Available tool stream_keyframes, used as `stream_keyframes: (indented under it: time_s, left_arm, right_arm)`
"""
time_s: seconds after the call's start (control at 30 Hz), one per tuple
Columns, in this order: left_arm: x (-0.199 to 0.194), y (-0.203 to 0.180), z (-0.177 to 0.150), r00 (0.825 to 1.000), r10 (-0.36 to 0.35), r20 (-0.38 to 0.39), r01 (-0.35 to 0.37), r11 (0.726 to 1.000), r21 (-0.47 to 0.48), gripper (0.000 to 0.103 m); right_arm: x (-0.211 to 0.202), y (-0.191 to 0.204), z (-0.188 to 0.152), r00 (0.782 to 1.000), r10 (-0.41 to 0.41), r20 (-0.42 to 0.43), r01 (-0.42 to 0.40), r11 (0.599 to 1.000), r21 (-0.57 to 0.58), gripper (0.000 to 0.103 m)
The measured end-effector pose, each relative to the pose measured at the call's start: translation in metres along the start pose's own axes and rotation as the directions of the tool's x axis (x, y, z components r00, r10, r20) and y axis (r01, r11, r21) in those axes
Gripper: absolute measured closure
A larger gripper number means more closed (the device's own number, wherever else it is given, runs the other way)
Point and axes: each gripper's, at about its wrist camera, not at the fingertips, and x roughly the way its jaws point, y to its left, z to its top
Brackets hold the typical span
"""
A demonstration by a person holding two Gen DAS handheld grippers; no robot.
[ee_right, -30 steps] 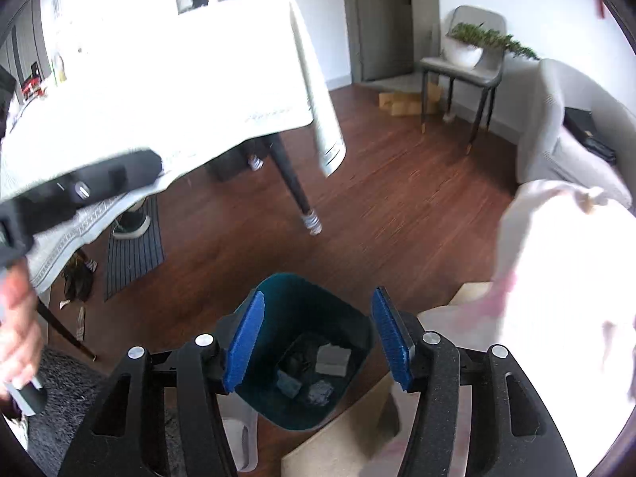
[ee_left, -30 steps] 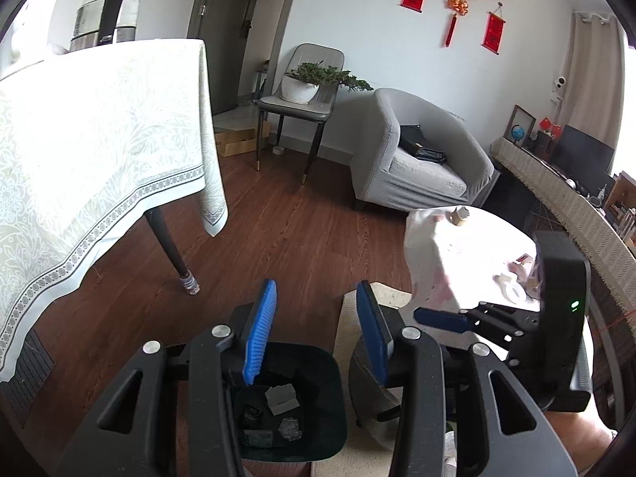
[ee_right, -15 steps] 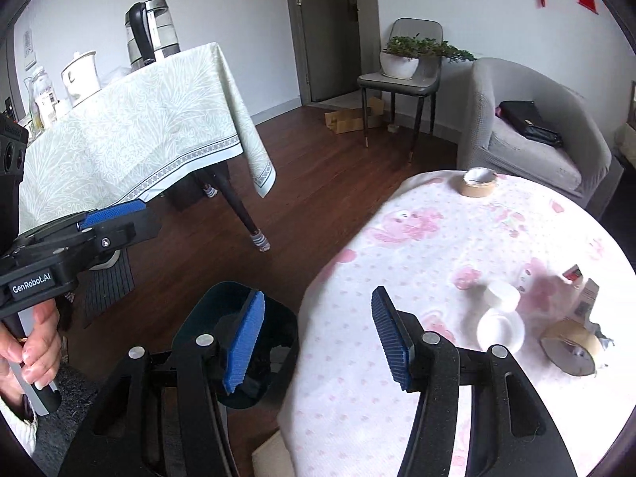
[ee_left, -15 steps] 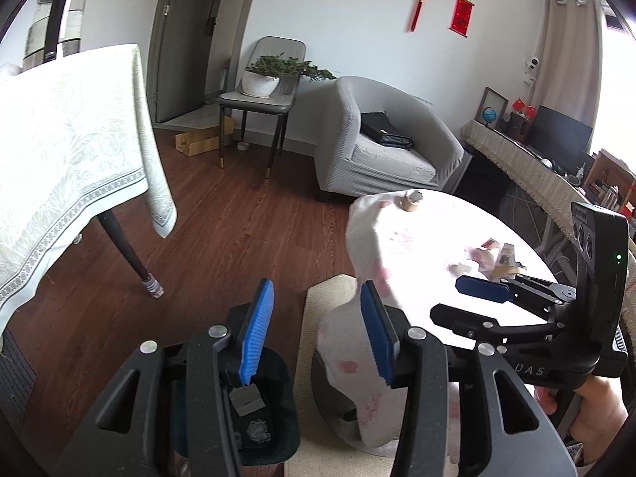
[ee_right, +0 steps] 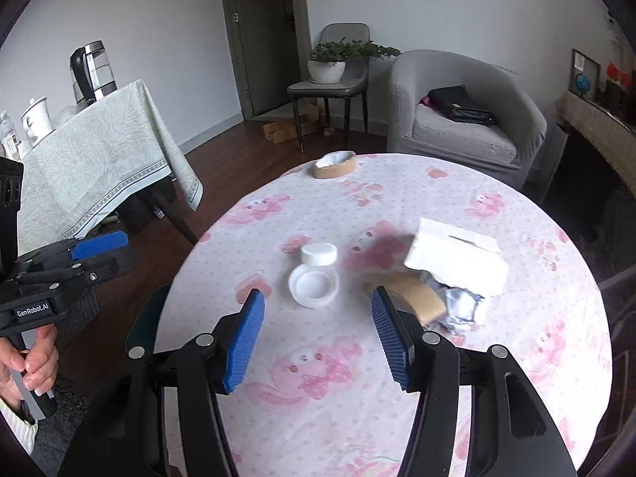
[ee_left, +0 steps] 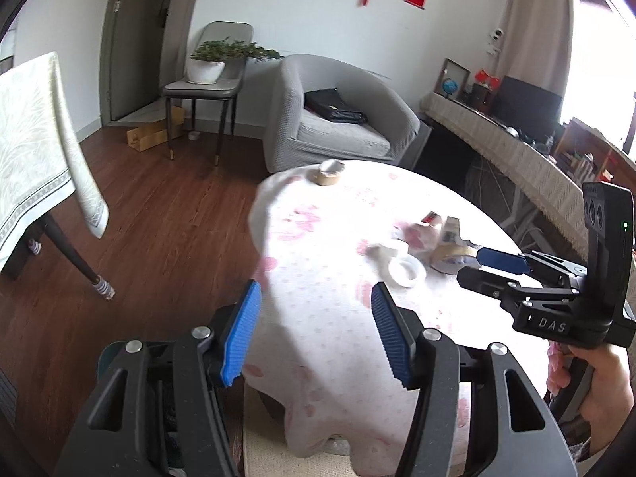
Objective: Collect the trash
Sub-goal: 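Grasp the white plastic container with the left tool while the right tool grasps the brown cardboard piece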
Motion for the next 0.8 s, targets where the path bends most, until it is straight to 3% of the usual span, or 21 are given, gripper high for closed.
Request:
stream_keyframes:
  time_s: [0.23, 0.63, 0.8]
  left_arm:
    - [0.030, -0.036, -0.004, 0.998, -0.010, -0.055, 0.012, 0.999, 0.039, 0.042]
    - [0.079, -0.069, -0.003, 0.992, 0.005, -0.126, 0.004, 0.998, 0.070, 0.041]
    - [0.097, -0.071, -0.002, 0.987, -0.002, -0.163, 0.012, 0.998, 0.065, 0.041]
  right_arm:
    - [-0.017, -0.037, -0.010, 1.000, 0.008, 0.012, -0.009, 0.999, 0.042, 0.047]
    - [-0.013, -0.057, -0.015, 0.996, 0.085, 0.029, -0.086, 0.996, 0.031, 0.060]
    - [-0.008, -0.062, -0.010, 0.994, 0.099, 0.039, -0.100, 0.994, 0.046, 0.060]
